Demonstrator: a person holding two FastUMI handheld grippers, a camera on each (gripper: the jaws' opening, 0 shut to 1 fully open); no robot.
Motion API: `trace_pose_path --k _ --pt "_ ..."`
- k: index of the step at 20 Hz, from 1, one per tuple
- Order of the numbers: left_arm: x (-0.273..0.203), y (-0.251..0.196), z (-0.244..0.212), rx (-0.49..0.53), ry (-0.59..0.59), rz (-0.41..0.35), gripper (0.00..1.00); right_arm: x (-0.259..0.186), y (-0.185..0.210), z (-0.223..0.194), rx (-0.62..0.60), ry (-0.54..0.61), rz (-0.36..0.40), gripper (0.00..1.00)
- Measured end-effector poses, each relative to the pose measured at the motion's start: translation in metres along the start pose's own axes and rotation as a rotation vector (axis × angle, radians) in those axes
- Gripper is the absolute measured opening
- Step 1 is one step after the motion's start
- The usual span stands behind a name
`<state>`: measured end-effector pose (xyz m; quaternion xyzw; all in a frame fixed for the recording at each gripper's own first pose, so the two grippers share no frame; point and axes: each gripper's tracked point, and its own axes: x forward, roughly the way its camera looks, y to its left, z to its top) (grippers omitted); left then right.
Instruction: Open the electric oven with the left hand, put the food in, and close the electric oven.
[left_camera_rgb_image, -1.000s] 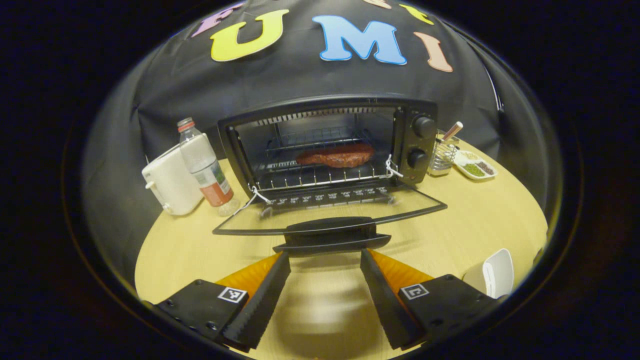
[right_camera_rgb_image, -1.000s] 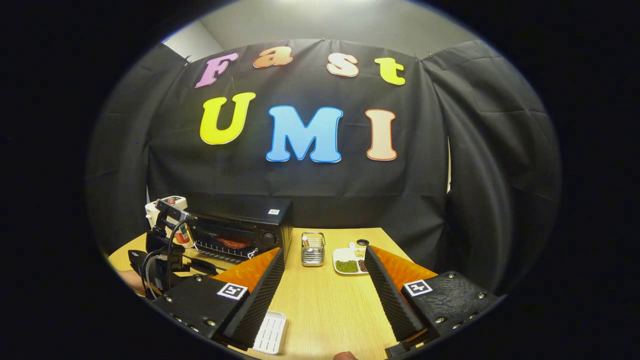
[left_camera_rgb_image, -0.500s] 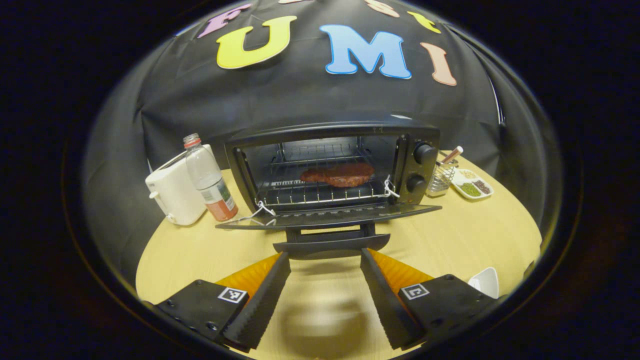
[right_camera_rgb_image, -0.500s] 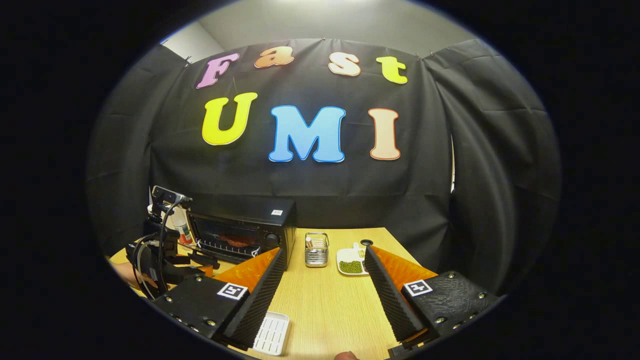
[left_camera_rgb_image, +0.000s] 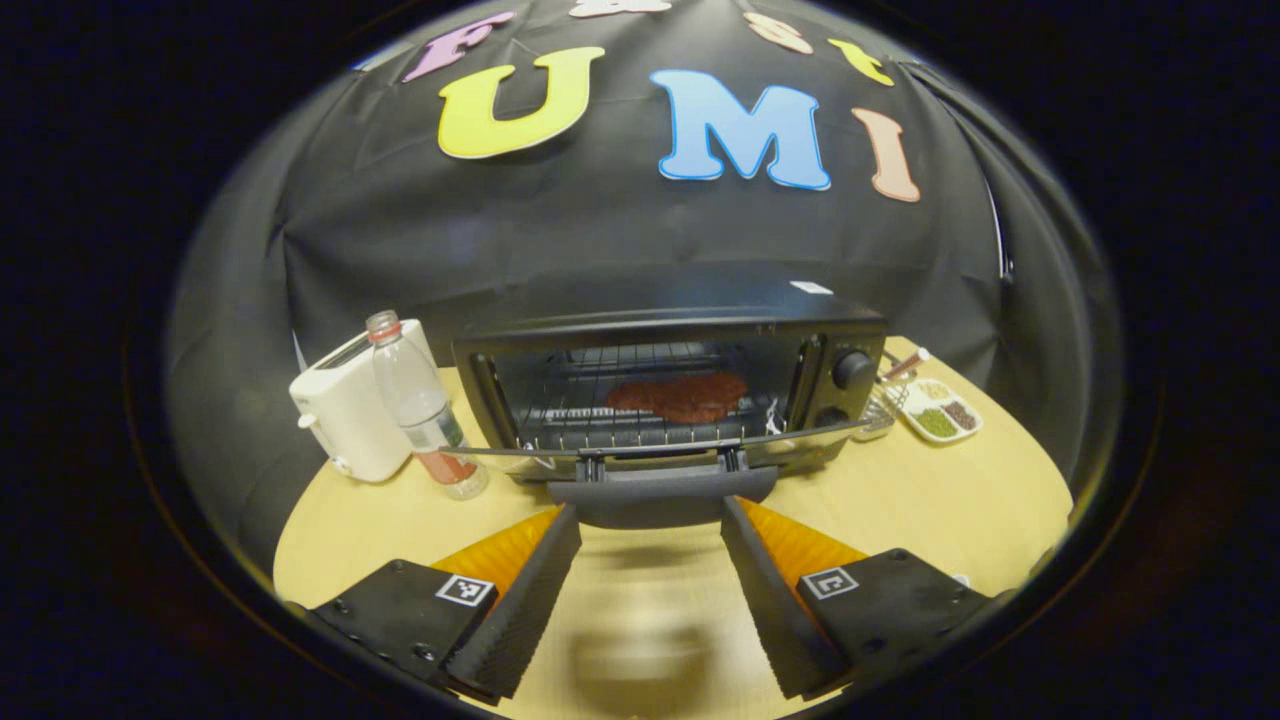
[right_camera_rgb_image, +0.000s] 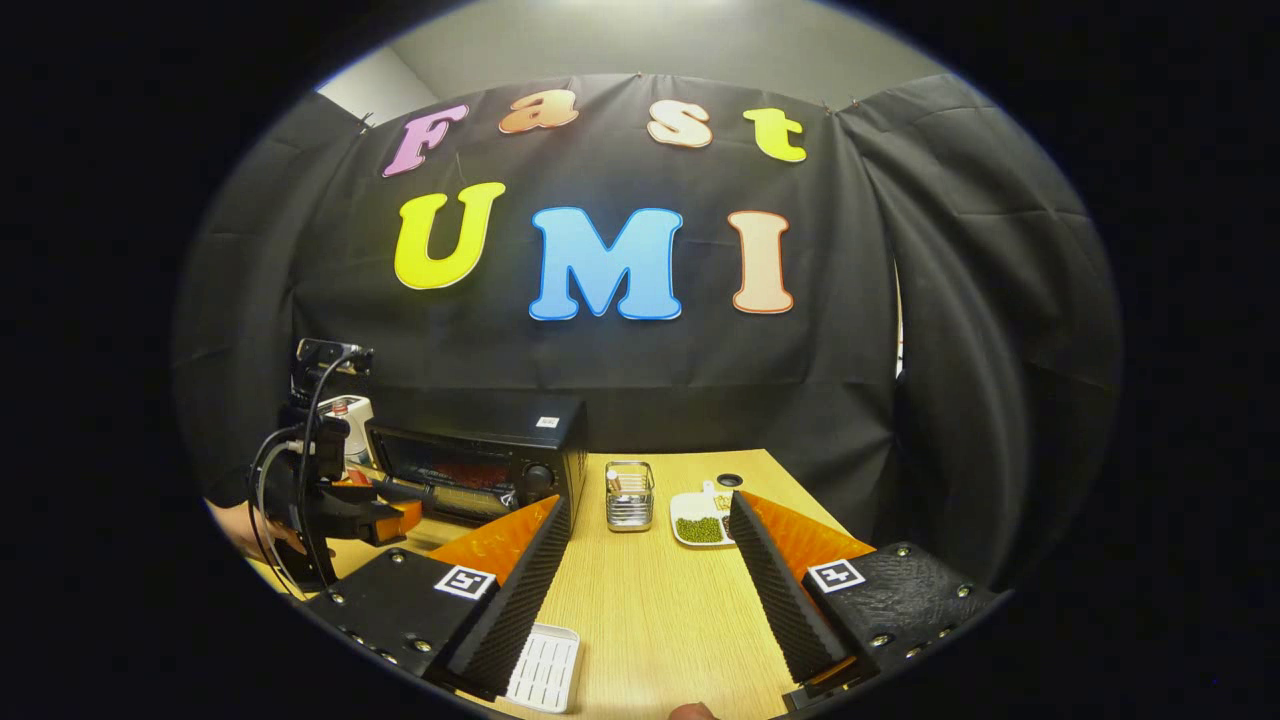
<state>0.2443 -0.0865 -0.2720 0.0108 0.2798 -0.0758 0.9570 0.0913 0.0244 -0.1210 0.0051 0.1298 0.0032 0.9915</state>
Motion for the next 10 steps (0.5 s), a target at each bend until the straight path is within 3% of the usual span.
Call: trace_pose_path --k 1,2,5,7,9,10 --pt "0.002 0.000 0.007 0.006 -0.013 0.003 1.00 0.001 0.000 0.000 0.000 0.000 -0.003 0.98" --pt "0.005 0.001 0.014 0.011 -0.027 0.002 0.92 0.000 0.000 -0.001 0.001 0.002 -0.005 0.98" --pt "0.009 -0.002 0.040 0.027 -0.082 -0.010 1.00 0.000 -0.001 0.000 0.006 -0.004 -0.009 0.98" --pt "0.000 -0.007 0.061 0.021 -0.138 -0.016 0.96 -0.002 -0.002 0.002 0.016 -0.013 -0.008 0.98" --pt "-0.018 -0.018 0.081 0.013 -0.201 -0.036 1.00 -0.004 -0.006 0.007 0.028 -0.028 -0.006 0.98" --pt "-0.030 -0.024 0.088 0.015 -0.228 -0.043 0.96 -0.005 -0.010 0.011 0.026 -0.038 -0.006 0.98"
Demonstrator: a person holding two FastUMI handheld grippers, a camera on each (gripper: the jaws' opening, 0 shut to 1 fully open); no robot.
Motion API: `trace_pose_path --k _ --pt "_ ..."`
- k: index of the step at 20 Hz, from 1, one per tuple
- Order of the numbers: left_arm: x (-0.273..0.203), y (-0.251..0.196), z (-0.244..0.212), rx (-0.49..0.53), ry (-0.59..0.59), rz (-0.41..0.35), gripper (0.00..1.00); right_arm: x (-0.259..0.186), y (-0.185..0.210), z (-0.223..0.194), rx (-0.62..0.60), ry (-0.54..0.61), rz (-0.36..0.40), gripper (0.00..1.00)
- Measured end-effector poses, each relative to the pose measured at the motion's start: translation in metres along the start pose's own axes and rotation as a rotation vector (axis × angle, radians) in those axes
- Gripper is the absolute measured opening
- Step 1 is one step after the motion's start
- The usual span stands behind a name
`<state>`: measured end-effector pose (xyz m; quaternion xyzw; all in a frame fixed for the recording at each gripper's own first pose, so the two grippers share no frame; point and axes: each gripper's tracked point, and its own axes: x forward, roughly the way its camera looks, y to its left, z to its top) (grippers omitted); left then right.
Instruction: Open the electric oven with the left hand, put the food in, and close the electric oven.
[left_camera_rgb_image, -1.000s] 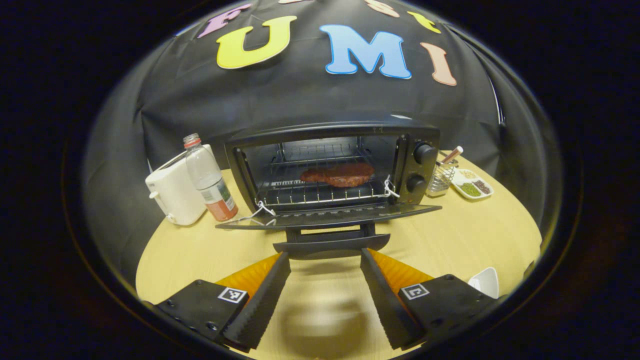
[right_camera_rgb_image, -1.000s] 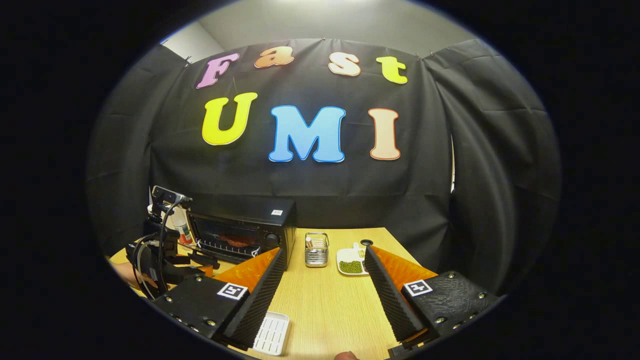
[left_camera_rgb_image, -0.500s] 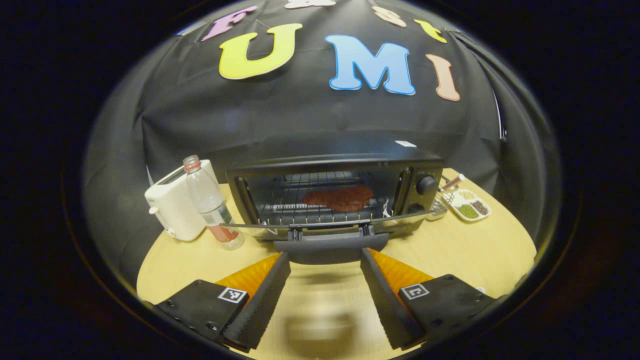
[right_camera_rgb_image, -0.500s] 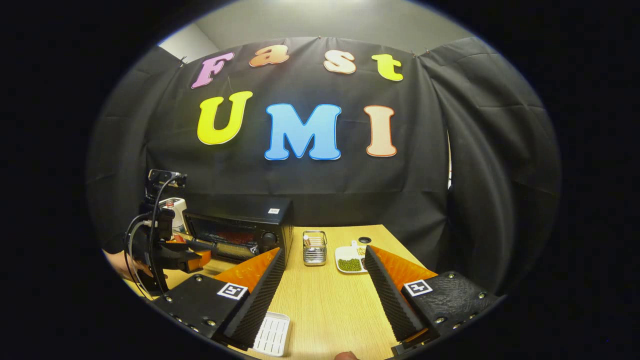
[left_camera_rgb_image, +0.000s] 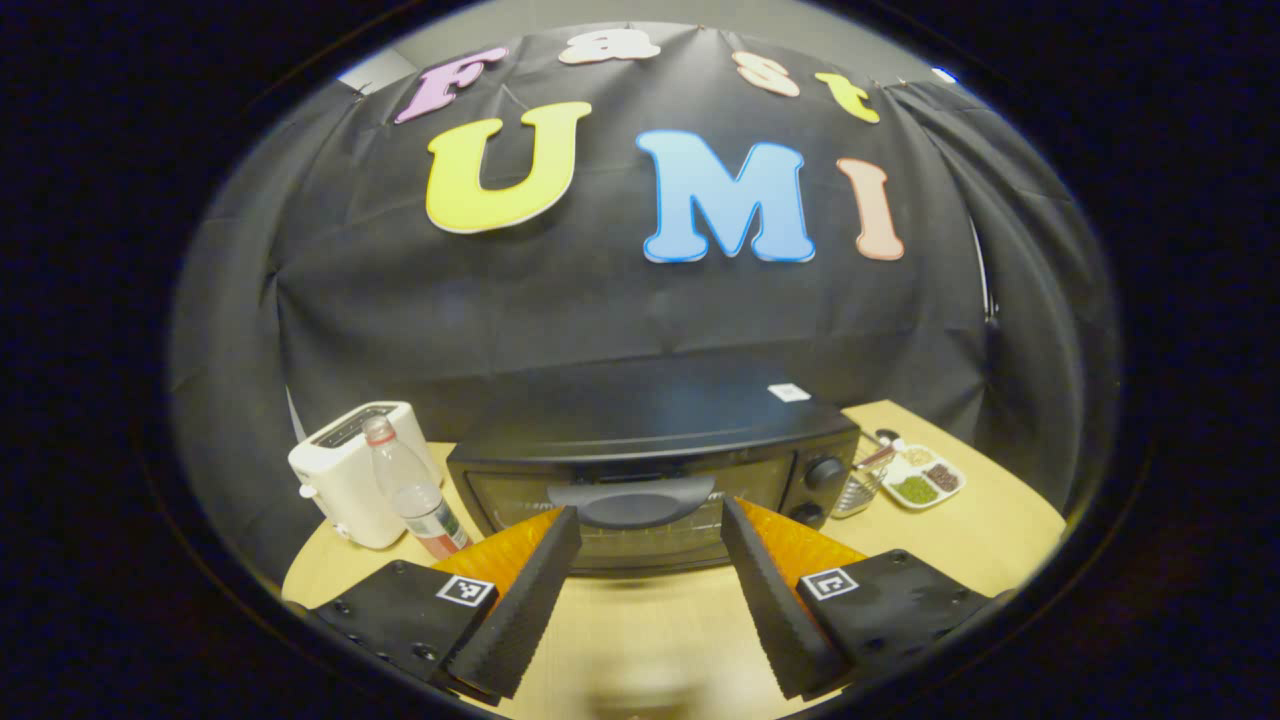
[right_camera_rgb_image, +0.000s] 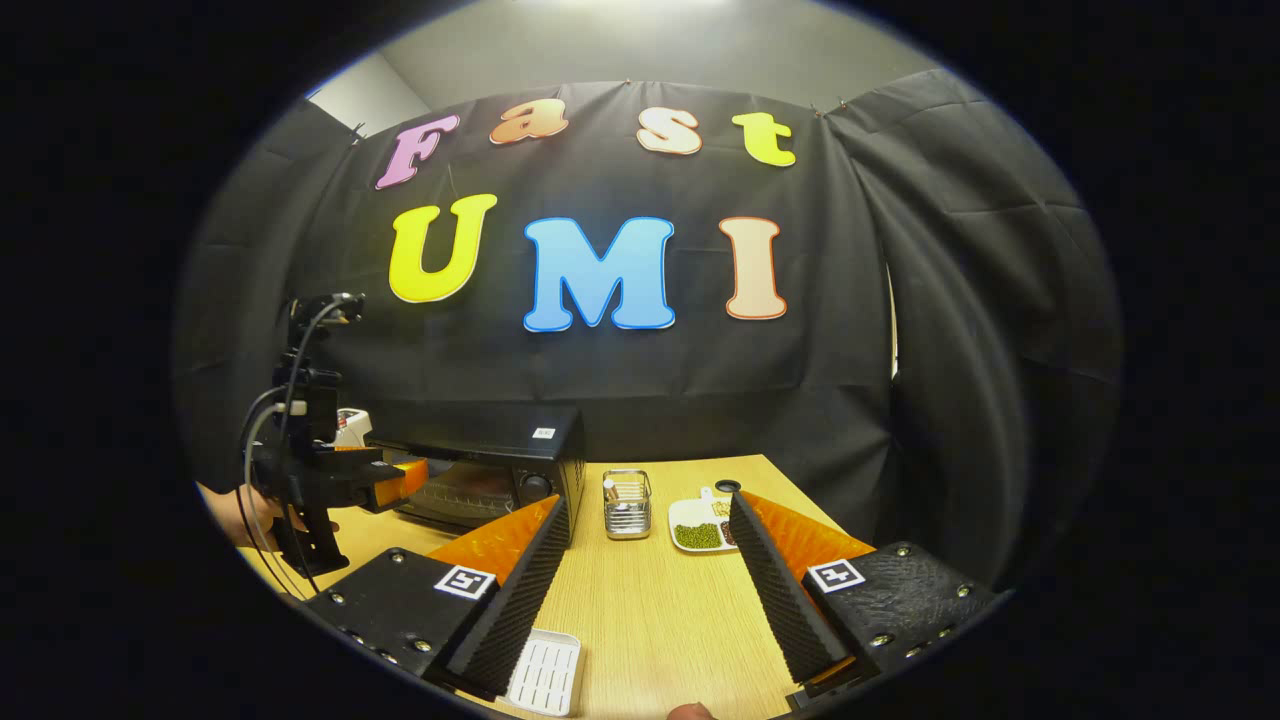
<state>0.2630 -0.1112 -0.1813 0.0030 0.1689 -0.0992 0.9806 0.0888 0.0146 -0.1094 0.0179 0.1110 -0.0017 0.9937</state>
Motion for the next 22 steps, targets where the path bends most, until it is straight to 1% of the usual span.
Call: trace_pose_path --k 2,3,5,7,11,13,16,19,22 --pt "-0.023 -0.009 0.021 -0.002 -0.045 0.000 0.95 -0.004 -0.008 0.009 -0.011 -0.027 0.002 0.98" --pt "-0.034 -0.015 0.029 -0.012 -0.065 0.006 1.00 -0.008 -0.012 0.015 -0.011 -0.046 0.012 0.98" --pt "-0.064 -0.022 0.047 -0.045 -0.108 0.026 0.91 -0.011 -0.018 0.024 -0.011 -0.080 0.032 0.98" --pt "-0.097 -0.025 0.058 -0.066 -0.138 0.064 1.00 -0.016 -0.030 0.027 -0.003 -0.092 0.046 0.98" --pt "-0.158 -0.019 0.064 -0.052 -0.164 0.160 1.00 -0.026 -0.037 0.028 0.056 -0.102 0.134 0.98" --pt "-0.185 -0.019 0.067 -0.033 -0.179 0.183 1.00 -0.028 -0.045 0.026 0.057 -0.094 0.139 0.98" --pt "-0.221 -0.019 0.074 -0.015 -0.238 0.186 1.00 -0.040 -0.052 0.030 0.078 -0.105 0.139 0.98" --pt "-0.249 -0.017 0.067 -0.030 -0.252 0.187 1.00 -0.053 -0.053 0.029 0.098 -0.105 0.138 0.98" --pt "-0.264 -0.009 0.061 -0.013 -0.265 0.189 1.00 -0.069 -0.050 0.028 0.104 -0.099 0.137 0.98"
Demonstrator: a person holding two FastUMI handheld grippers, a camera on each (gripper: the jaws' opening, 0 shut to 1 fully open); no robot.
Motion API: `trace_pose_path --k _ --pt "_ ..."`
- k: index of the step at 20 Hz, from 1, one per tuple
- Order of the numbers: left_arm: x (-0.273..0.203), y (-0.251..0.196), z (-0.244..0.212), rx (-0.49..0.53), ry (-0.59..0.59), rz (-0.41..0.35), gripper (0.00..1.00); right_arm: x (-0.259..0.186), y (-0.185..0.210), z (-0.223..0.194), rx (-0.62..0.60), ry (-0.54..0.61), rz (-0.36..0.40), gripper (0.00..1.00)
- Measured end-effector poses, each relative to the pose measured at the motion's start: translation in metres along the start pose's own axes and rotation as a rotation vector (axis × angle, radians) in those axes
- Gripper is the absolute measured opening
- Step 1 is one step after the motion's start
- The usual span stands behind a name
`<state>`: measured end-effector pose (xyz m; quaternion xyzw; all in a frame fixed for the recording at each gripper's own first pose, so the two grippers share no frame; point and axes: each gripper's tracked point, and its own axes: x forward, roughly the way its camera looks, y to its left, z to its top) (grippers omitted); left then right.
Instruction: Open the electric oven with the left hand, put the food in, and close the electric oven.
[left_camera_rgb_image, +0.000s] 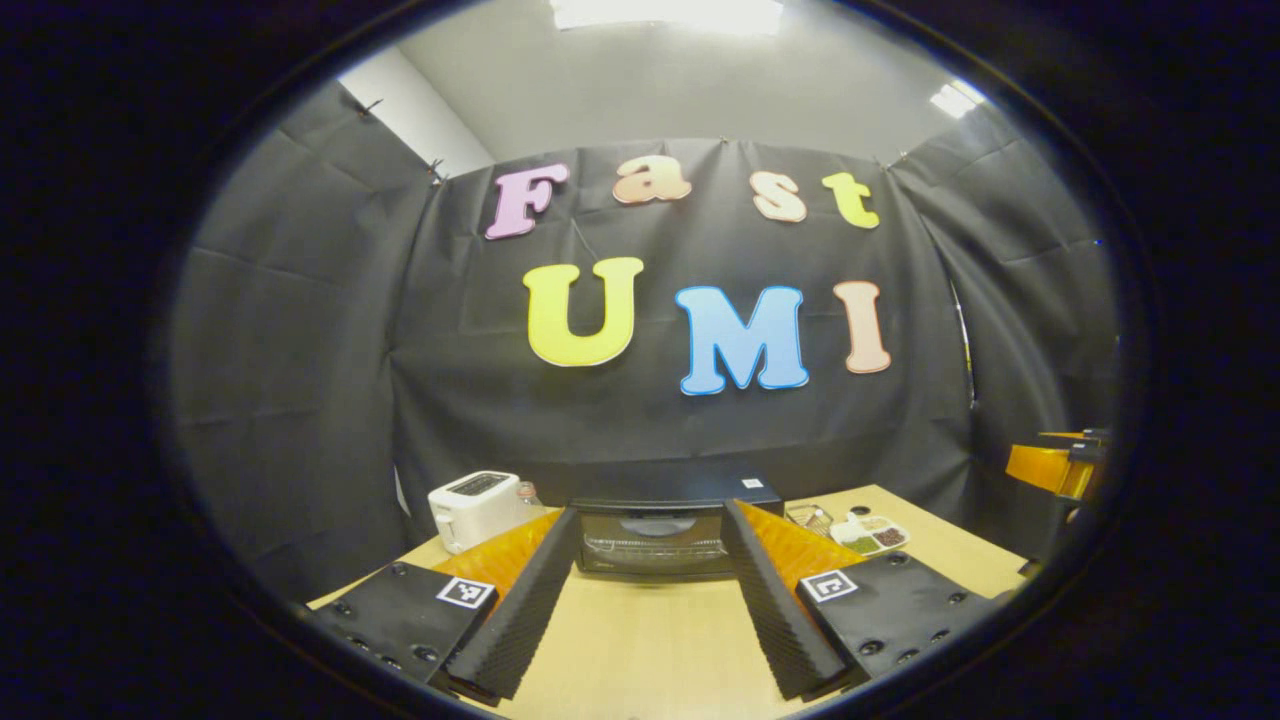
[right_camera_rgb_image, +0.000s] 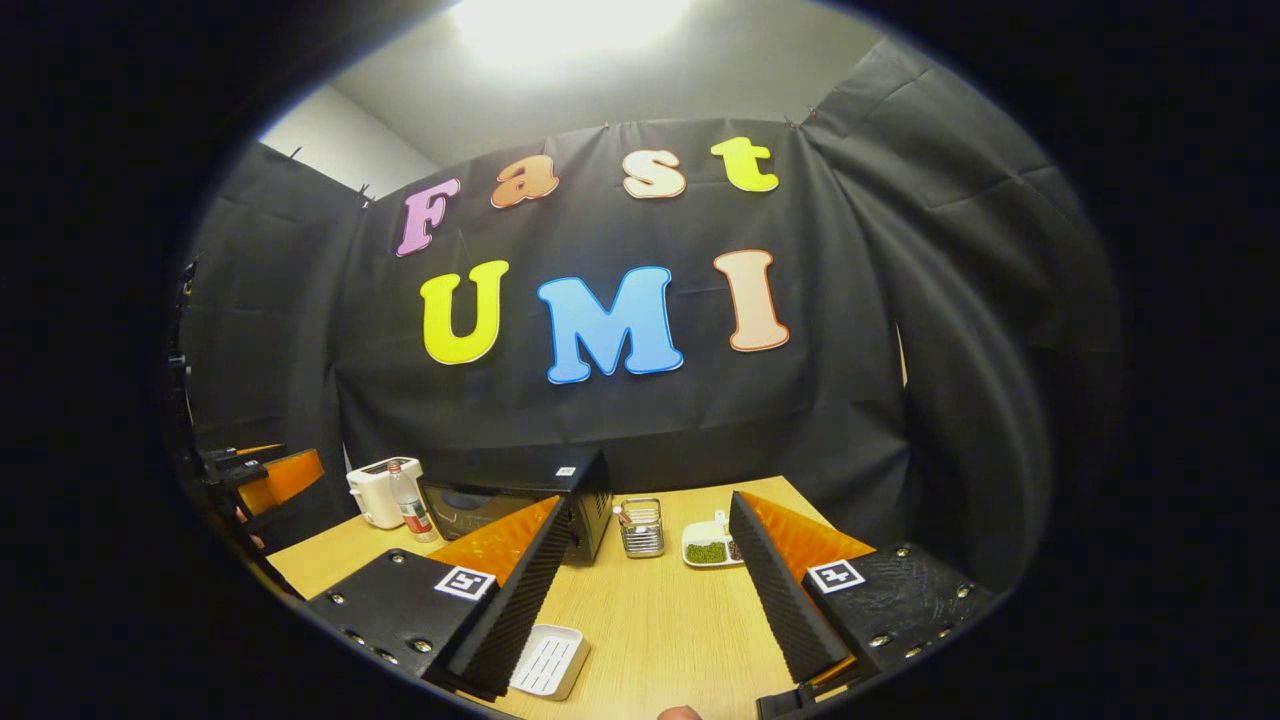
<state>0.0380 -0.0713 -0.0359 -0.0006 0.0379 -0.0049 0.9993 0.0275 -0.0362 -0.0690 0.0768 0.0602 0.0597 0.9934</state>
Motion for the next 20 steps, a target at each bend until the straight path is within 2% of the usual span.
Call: trace_pose_path --k 1,4,5,11,20 --pt "-0.010 0.003 -0.001 -0.002 0.006 0.000 0.91 -0.005 0.000 0.002 -0.001 -0.001 -0.009 0.98" --pt "-0.021 0.015 0.001 -0.021 0.001 -0.004 0.91 -0.014 0.014 0.008 0.008 -0.014 -0.011 0.98" --pt "-0.023 0.018 0.001 -0.021 0.000 -0.009 1.00 -0.016 0.017 0.010 0.008 -0.019 -0.018 0.98" --pt "-0.036 0.043 0.005 -0.008 -0.019 -0.016 1.00 -0.030 0.036 0.020 -0.005 -0.057 -0.036 0.98" --pt "-0.034 0.058 -0.002 -0.023 -0.009 -0.026 1.00 -0.032 0.058 0.017 -0.030 -0.053 -0.018 0.98"
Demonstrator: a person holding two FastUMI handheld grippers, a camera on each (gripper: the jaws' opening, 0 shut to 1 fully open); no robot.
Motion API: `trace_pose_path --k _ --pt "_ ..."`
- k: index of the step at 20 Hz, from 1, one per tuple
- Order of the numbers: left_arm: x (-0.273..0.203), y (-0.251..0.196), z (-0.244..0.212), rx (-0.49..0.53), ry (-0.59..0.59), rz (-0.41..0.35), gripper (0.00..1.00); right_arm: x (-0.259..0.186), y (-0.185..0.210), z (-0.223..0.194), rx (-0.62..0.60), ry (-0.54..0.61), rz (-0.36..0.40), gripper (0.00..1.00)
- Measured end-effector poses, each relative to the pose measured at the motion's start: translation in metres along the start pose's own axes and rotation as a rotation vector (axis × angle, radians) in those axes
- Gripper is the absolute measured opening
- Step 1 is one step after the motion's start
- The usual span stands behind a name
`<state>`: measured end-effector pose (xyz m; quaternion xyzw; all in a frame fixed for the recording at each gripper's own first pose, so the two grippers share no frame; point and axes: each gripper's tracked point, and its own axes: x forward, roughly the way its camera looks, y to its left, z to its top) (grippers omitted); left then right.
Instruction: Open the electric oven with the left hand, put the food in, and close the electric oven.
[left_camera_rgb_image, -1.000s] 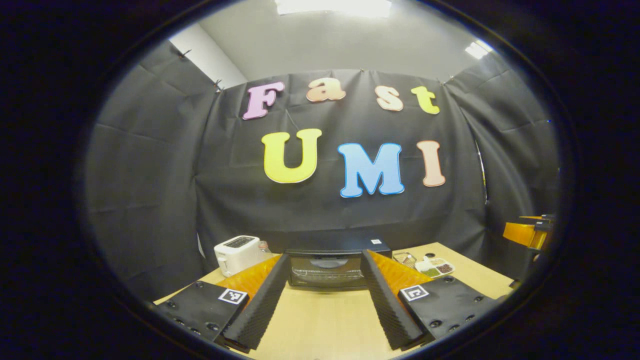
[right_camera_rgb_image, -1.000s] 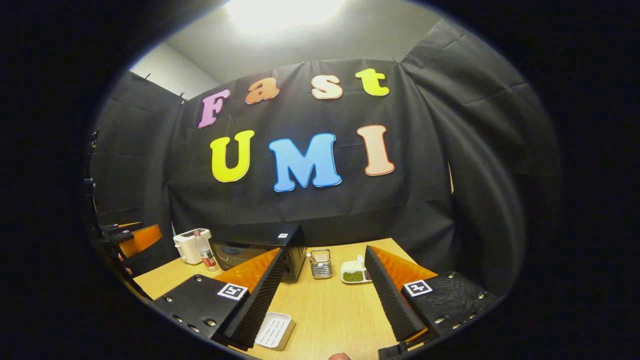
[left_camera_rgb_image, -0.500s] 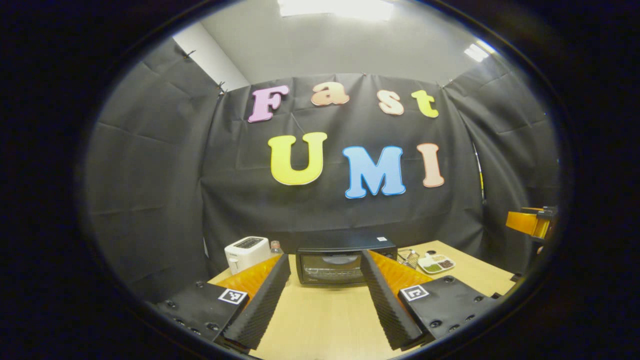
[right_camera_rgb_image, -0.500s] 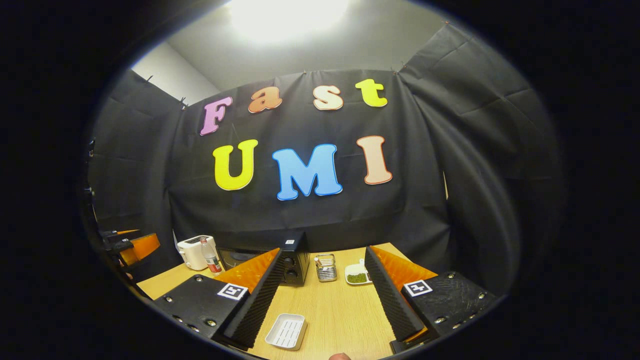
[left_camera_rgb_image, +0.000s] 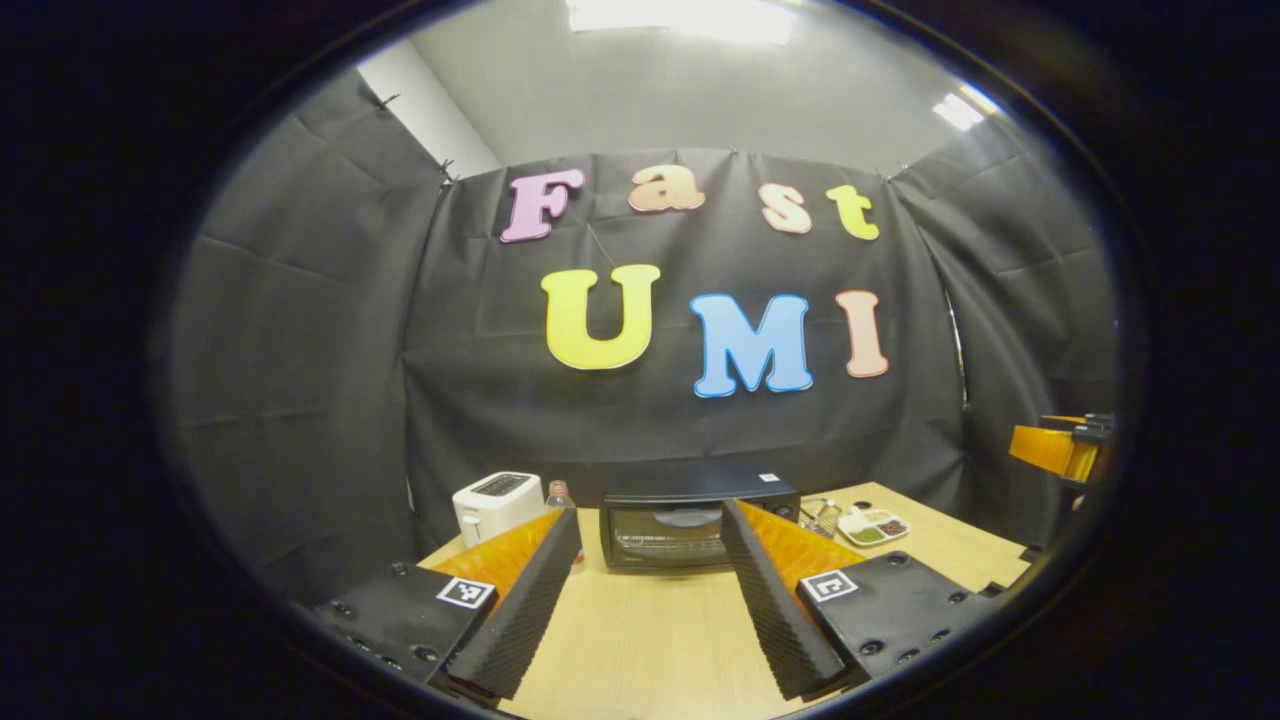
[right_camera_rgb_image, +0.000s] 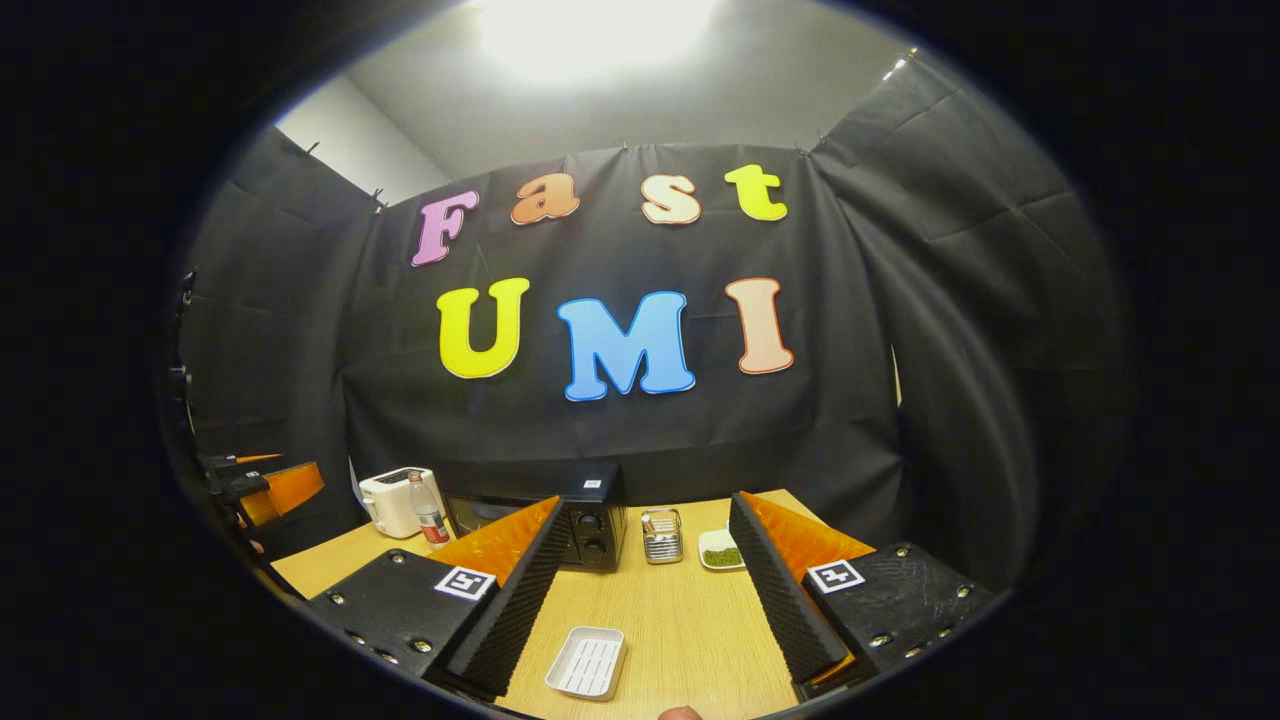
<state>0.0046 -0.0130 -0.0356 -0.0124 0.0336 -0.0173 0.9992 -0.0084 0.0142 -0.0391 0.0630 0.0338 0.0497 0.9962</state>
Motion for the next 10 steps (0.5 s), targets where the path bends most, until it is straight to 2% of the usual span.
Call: trace_pose_path --k 4,5,6,8,10 --pt "0.0033 0.0024 -0.0022 -0.006 0.009 0.006 1.00 0.0019 0.0012 -0.0006 -0.022 0.007 0.002 0.98" --pt "0.0044 0.0016 -0.0019 -0.008 0.008 0.005 0.95 0.0021 0.0013 0.0012 -0.025 0.004 0.004 0.98" --pt "0.0044 0.0022 -0.0004 -0.008 0.006 0.005 1.00 0.0034 0.0000 0.0021 -0.028 0.002 0.003 0.98" --pt "0.0068 0.0004 -0.0007 -0.006 0.005 0.002 0.91 0.0040 0.0008 0.0045 -0.028 -0.005 0.005 0.98" --pt "0.0065 -0.0018 -0.0022 -0.002 0.013 -0.007 1.00 0.0046 0.0021 0.0067 -0.030 -0.009 0.009 0.98"
